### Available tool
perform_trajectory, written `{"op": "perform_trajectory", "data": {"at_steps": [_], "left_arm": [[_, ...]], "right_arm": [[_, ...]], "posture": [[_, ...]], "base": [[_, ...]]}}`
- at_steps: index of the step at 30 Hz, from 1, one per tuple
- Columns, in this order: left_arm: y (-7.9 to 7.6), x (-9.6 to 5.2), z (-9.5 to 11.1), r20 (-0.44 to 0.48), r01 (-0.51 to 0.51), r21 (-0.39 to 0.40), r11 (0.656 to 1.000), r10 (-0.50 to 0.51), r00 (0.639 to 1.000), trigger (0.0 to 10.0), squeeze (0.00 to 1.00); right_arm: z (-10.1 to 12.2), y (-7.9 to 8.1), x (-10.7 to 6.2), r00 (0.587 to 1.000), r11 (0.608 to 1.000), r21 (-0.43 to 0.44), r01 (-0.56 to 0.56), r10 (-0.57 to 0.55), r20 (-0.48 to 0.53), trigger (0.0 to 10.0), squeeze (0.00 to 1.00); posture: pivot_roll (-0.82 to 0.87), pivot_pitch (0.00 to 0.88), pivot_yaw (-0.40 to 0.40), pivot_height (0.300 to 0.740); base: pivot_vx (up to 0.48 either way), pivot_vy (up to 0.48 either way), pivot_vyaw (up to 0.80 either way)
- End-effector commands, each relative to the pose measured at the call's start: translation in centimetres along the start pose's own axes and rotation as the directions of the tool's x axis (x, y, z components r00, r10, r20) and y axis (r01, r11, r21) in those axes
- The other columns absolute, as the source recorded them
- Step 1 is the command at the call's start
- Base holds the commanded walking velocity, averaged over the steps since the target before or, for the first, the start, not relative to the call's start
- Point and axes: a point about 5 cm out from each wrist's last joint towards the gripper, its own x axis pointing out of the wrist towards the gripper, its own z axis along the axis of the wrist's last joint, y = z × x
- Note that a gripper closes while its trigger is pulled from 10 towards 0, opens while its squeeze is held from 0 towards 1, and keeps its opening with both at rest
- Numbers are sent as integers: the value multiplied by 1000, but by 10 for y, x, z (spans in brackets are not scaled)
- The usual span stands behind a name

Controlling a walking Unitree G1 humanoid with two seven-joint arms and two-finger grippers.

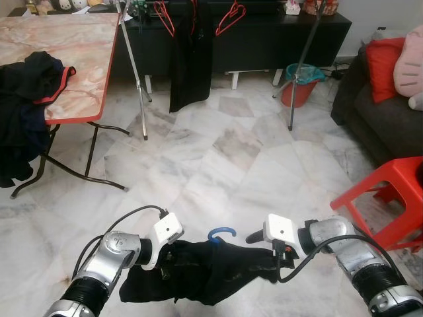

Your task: Hang hanger

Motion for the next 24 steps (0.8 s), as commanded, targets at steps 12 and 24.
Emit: {"op": "perform_trajectory", "data": {"at_steps": [12,24], "left_arm": [[22,-6,-9,62,-320,-41,946,322,945,7686,0],[38,-19,-23,59,-673,-220,706,698,714,10000,0]], "right_arm": [[-32,-20,-6,889,888,121,445,-420,-184,10000,0],[-90,11,3,520,189,643,742,-767,-375,10000,0]], "posture": [[-177,116,-24,740],[-187,117,-8,740]], "base": [[0,0,0],[0,0,0]]}}
